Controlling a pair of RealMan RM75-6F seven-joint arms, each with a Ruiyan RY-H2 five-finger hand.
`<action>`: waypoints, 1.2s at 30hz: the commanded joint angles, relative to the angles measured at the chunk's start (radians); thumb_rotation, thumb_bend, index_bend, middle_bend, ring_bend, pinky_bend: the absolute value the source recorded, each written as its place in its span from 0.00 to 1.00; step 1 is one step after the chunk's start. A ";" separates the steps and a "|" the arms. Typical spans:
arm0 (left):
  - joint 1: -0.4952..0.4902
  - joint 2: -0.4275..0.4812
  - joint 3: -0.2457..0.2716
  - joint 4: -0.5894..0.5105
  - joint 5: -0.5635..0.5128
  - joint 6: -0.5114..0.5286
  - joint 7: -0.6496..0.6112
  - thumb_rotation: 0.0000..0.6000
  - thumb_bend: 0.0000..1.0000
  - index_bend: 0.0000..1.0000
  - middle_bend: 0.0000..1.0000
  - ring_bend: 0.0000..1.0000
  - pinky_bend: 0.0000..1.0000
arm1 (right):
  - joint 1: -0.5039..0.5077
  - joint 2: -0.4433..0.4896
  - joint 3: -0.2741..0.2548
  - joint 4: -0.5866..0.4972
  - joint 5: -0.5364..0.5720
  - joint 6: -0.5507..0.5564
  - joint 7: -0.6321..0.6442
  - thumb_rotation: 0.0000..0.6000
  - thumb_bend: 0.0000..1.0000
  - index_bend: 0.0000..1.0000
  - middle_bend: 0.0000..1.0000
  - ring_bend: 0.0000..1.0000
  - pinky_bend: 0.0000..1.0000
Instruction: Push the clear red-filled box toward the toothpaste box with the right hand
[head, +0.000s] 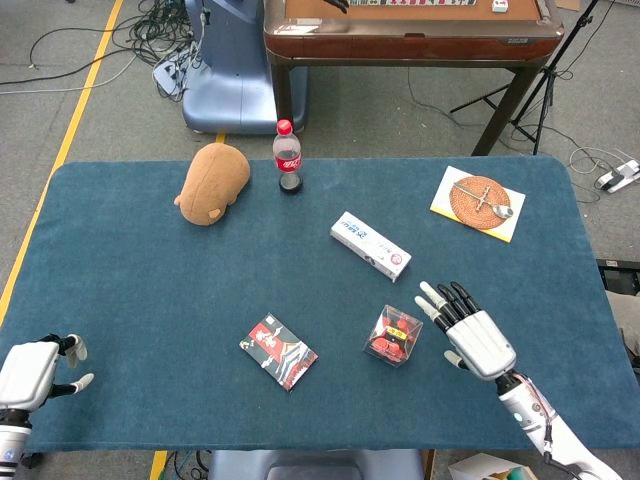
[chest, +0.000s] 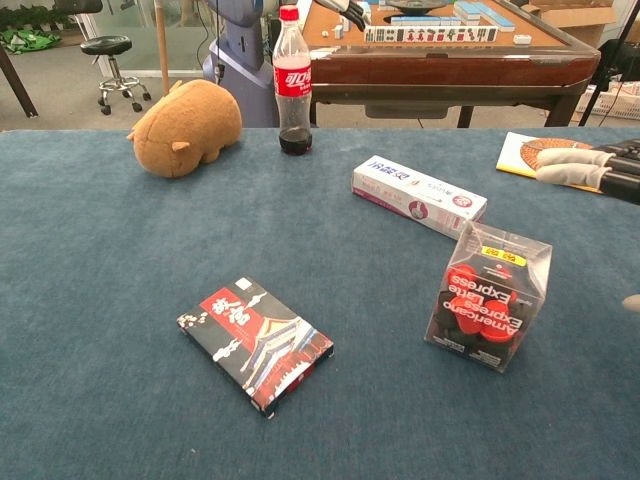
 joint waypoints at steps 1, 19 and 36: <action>0.000 0.001 0.000 0.000 -0.002 -0.001 0.001 1.00 0.02 0.58 0.62 0.48 0.58 | 0.022 -0.020 0.008 -0.005 0.007 -0.024 -0.036 1.00 0.00 0.00 0.00 0.00 0.07; 0.001 0.005 0.001 -0.001 -0.003 -0.004 -0.007 1.00 0.02 0.58 0.62 0.48 0.58 | 0.083 -0.109 0.010 0.028 0.036 -0.074 -0.106 1.00 0.00 0.00 0.00 0.00 0.05; 0.002 0.007 0.001 0.000 -0.004 -0.005 -0.011 1.00 0.02 0.58 0.62 0.48 0.58 | 0.119 -0.191 0.014 0.109 0.073 -0.084 -0.071 1.00 0.00 0.00 0.00 0.00 0.05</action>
